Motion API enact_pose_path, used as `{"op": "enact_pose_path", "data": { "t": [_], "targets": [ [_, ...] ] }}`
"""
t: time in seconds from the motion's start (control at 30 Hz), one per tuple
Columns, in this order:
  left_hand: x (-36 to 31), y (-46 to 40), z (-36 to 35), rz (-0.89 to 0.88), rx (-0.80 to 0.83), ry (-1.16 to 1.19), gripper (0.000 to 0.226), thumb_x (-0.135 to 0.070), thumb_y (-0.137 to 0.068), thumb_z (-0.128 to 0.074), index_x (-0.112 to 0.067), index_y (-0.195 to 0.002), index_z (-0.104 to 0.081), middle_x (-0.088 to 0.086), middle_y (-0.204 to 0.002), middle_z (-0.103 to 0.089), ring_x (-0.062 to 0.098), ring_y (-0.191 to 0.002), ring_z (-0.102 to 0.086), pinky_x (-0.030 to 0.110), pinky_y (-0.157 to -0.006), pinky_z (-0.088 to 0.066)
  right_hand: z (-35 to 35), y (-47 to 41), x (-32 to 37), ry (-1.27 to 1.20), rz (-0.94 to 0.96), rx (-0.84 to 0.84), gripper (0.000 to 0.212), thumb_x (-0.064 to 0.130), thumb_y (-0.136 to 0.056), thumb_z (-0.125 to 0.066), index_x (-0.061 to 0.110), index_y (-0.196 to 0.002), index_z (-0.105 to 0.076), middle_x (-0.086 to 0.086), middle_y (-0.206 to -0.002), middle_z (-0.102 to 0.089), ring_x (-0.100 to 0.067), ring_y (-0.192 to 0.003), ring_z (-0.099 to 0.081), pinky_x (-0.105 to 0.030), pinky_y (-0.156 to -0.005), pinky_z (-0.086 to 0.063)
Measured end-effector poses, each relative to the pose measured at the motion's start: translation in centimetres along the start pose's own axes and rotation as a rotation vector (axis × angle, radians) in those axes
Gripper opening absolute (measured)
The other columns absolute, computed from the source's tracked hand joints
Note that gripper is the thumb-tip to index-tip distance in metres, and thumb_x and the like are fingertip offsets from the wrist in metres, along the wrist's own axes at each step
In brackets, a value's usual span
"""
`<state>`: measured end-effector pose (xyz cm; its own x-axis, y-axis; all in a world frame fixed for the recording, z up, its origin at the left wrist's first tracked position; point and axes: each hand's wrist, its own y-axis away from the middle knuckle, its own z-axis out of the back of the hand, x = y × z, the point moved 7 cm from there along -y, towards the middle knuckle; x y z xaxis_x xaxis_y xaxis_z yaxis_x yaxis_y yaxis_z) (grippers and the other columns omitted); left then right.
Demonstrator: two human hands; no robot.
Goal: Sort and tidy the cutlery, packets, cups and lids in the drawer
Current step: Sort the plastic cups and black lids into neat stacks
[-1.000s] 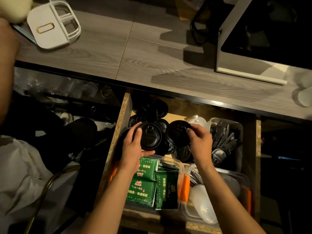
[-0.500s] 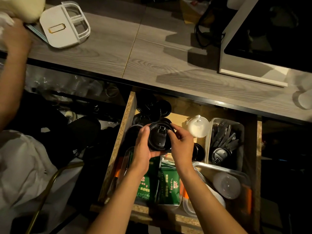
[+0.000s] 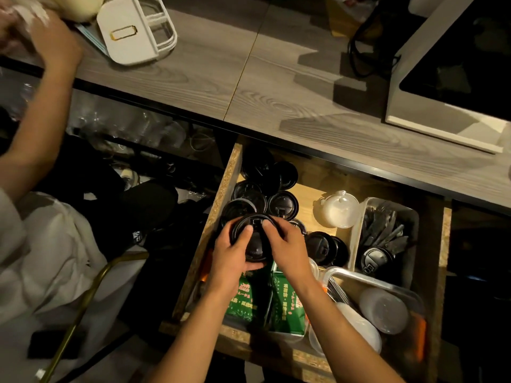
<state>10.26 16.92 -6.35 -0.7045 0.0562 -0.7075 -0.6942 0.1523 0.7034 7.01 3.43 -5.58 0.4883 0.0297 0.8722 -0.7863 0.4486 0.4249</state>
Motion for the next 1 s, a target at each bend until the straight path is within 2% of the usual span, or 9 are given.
{"op": "enact_pose_path", "data": {
  "t": [0.1,0.17,0.23,0.3,0.4,0.5,0.8,0.9,1.0],
  "targets": [
    [0.6,0.1,2.6,0.015,-0.106,0.020,0.036,-0.027,-0.098,-0.059,-0.019,-0.133,-0.055,0.010,-0.127,-0.059,0.031,-0.107,-0.064,0.040,-0.058,-0.061,-0.9,-0.6,-0.6,-0.034,-0.083,0.027,0.035,0.036,-0.100,-0.052,0.008,-0.091,-0.071,-0.010,-0.082,-0.071,-0.011,-0.073,-0.065,-0.029,-0.070,-0.052],
    [1.1,0.1,4.0,0.019,-0.158,0.057,0.039,-0.027,-0.098,-0.060,-0.019,-0.136,-0.054,0.008,-0.127,-0.058,0.030,-0.108,-0.063,0.037,-0.056,-0.060,-0.3,-2.0,-0.9,0.080,-0.051,-0.087,0.023,0.031,-0.098,-0.058,0.013,-0.101,-0.073,-0.003,-0.086,-0.072,-0.003,-0.074,-0.064,-0.029,-0.075,-0.054],
    [1.6,0.0,5.1,0.030,-0.200,0.104,0.041,-0.027,-0.097,-0.060,-0.019,-0.137,-0.054,0.007,-0.128,-0.057,0.030,-0.109,-0.062,0.036,-0.055,-0.059,-0.5,-4.1,-1.2,0.211,-0.013,-0.106,0.026,0.026,-0.094,-0.064,0.014,-0.116,-0.070,0.000,-0.106,-0.070,-0.003,-0.091,-0.064,-0.030,-0.090,-0.053],
    [2.0,-0.2,5.7,0.039,-0.217,0.134,0.038,-0.027,-0.097,-0.061,-0.020,-0.134,-0.056,0.006,-0.127,-0.057,0.029,-0.108,-0.062,0.037,-0.055,-0.060,-1.8,-6.5,-1.9,0.323,-0.029,-0.024,0.040,0.027,-0.090,-0.069,0.013,-0.127,-0.064,-0.005,-0.121,-0.064,-0.016,-0.107,-0.062,-0.030,-0.096,-0.050],
    [2.1,-0.6,5.9,0.026,-0.208,0.154,0.029,-0.026,-0.097,-0.061,-0.024,-0.126,-0.058,0.002,-0.122,-0.059,0.022,-0.104,-0.062,0.037,-0.056,-0.060,-3.8,-9.0,-3.1,0.425,-0.102,0.090,0.048,0.024,-0.087,-0.073,0.011,-0.131,-0.059,-0.010,-0.127,-0.059,-0.023,-0.113,-0.060,-0.024,-0.091,-0.045],
    [2.2,-0.9,6.1,0.031,-0.198,0.177,0.023,-0.026,-0.097,-0.061,-0.027,-0.121,-0.059,0.000,-0.120,-0.060,0.023,-0.106,-0.063,0.039,-0.059,-0.060,-4.5,-9.9,-4.1,0.418,-0.159,0.105,0.035,0.014,-0.086,-0.073,0.008,-0.119,-0.064,-0.010,-0.115,-0.068,-0.022,-0.104,-0.065,-0.022,-0.081,-0.046],
    [1.6,-0.9,6.4,0.057,-0.170,0.149,0.028,-0.027,-0.097,-0.061,-0.027,-0.125,-0.057,0.004,-0.124,-0.058,0.028,-0.108,-0.062,0.037,-0.057,-0.060,0.8,-6.6,-3.8,0.453,-0.086,-0.212,0.020,0.005,-0.088,-0.065,0.003,-0.108,-0.072,-0.013,-0.101,-0.074,-0.027,-0.095,-0.068,-0.025,-0.078,-0.048],
    [1.3,-0.7,5.5,0.066,-0.157,0.148,0.036,-0.027,-0.098,-0.060,-0.023,-0.133,-0.055,0.008,-0.129,-0.056,0.031,-0.111,-0.061,0.036,-0.057,-0.060,3.2,-5.5,-4.3,0.339,-0.153,-0.330,0.022,0.003,-0.091,-0.061,0.000,-0.111,-0.068,-0.014,-0.103,-0.072,-0.027,-0.095,-0.067,-0.028,-0.083,-0.050],
    [1.1,-0.6,4.5,0.071,-0.148,0.130,0.036,-0.029,-0.097,-0.061,-0.026,-0.133,-0.054,0.008,-0.132,-0.053,0.033,-0.112,-0.061,0.036,-0.058,-0.060,5.7,-4.0,-4.0,0.210,-0.167,-0.461,0.016,0.004,-0.092,-0.060,0.002,-0.105,-0.069,-0.006,-0.090,-0.068,-0.024,-0.091,-0.067,-0.026,-0.081,-0.048]
  ]
}}
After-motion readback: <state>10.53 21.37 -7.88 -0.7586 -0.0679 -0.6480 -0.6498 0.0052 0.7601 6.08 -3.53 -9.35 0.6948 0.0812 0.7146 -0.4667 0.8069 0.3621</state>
